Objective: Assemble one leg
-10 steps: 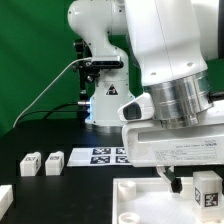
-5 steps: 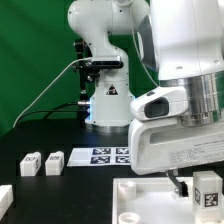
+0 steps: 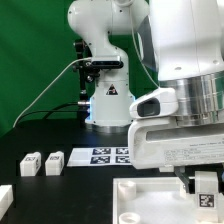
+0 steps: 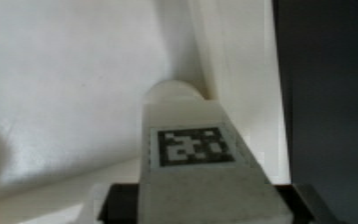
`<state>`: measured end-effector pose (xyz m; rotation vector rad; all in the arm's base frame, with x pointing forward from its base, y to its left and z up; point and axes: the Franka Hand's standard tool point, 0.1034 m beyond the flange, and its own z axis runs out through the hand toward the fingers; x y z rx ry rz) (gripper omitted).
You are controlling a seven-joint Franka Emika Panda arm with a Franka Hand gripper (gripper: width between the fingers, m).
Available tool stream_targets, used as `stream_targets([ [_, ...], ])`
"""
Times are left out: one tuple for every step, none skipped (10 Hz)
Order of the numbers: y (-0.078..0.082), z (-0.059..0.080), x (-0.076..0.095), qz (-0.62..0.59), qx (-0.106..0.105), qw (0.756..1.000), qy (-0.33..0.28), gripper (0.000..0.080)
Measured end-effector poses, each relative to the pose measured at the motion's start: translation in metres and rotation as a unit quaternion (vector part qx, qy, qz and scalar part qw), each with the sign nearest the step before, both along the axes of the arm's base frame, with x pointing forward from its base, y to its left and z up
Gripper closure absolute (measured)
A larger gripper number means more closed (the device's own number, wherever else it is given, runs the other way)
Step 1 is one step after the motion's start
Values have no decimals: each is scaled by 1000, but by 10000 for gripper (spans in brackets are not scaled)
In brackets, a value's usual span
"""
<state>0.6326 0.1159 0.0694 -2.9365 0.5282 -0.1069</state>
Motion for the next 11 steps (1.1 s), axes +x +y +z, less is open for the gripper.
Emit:
stream_targets([
  [-2,0,1,-75,10,997,9,505],
  [-2,0,0,-152,21,988,19,505],
  [-1,-1,-1,-240,35,970,33,505],
  [0,-2,-2,-331,51,941,47,505],
  [2,-2,-2,-420,68,903,62,504],
  [4,-3,-2,-501,87,858,75,504],
  [5,-3,-2,-582,112,801,85,502],
  [5,-3,-2,-618,119,771,94,502],
  [5,-3,-2,-615,119,774,93,502],
  [5,-3,-2,-600,117,786,91,465],
  [5,-4,-2,-600,117,787,91,289],
])
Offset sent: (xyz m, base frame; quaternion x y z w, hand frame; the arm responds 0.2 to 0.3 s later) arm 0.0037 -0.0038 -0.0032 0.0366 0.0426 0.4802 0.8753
